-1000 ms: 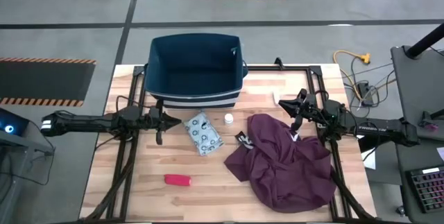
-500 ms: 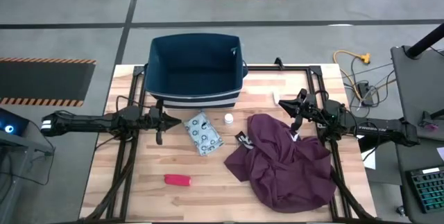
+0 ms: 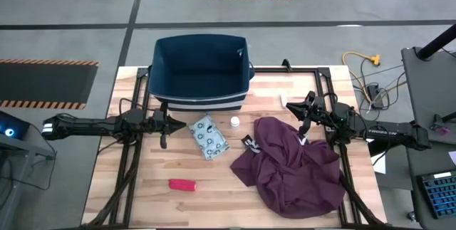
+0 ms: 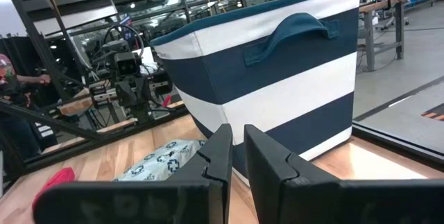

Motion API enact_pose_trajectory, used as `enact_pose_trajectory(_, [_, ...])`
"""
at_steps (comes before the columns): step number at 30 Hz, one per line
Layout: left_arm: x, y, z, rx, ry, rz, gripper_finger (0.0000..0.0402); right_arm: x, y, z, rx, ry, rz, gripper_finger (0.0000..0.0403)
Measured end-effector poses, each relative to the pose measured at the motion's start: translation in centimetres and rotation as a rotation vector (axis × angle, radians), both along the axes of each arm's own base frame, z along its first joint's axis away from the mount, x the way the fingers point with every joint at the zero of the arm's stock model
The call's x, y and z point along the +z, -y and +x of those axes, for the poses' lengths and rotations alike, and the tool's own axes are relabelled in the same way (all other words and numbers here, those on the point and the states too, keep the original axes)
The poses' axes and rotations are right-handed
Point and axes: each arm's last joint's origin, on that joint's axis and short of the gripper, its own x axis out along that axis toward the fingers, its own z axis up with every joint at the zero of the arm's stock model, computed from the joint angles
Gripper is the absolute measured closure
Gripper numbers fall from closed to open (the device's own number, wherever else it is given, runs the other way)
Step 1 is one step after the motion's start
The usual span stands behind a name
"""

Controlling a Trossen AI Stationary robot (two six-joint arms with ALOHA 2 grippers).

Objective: Pick & place medical supplies in basket/bin

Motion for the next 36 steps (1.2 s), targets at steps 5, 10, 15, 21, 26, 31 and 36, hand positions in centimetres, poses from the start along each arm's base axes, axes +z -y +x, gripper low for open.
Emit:
enact_pose_trajectory(5, [0.0, 0.0, 0.0, 0.0, 0.0, 0.0, 0.04, 0.0, 0.0, 0.0, 0.0, 0.0, 0.0, 0.0371])
enact_pose_trajectory(10, [0.0, 0.0, 0.0, 0.0, 0.0, 0.0, 0.04, 0.0, 0.0, 0.0, 0.0, 0.0, 0.0, 0.0371])
enact_pose_trajectory(15, [0.0, 0.0, 0.0, 0.0, 0.0, 0.0, 0.04, 0.5, 0.0, 0.0, 0.001, 0.052, 0.0, 0.0371])
enact_pose_trajectory(21, [0.0, 0.0, 0.0, 0.0, 0.0, 0.0, 0.04, 0.7, 0.0, -0.1, -0.002, 0.119, 0.111, 0.0371])
enact_pose_trajectory(26, [0.0, 0.0, 0.0, 0.0, 0.0, 0.0, 0.04, 0.7, 0.1, -0.1, -0.016, 0.164, 0.219, 0.0371])
enact_pose_trajectory(31, [0.0, 0.0, 0.0, 0.0, 0.0, 0.0, 0.04, 0.7, 0.4, -0.2, -0.1, 0.24, 0.364, 0.0371])
enact_pose_trajectory(36, [0.0, 0.0, 0.0, 0.0, 0.0, 0.0, 0.04, 1.5, 0.4, -0.3, -0.111, 0.344, 0.433, 0.0351])
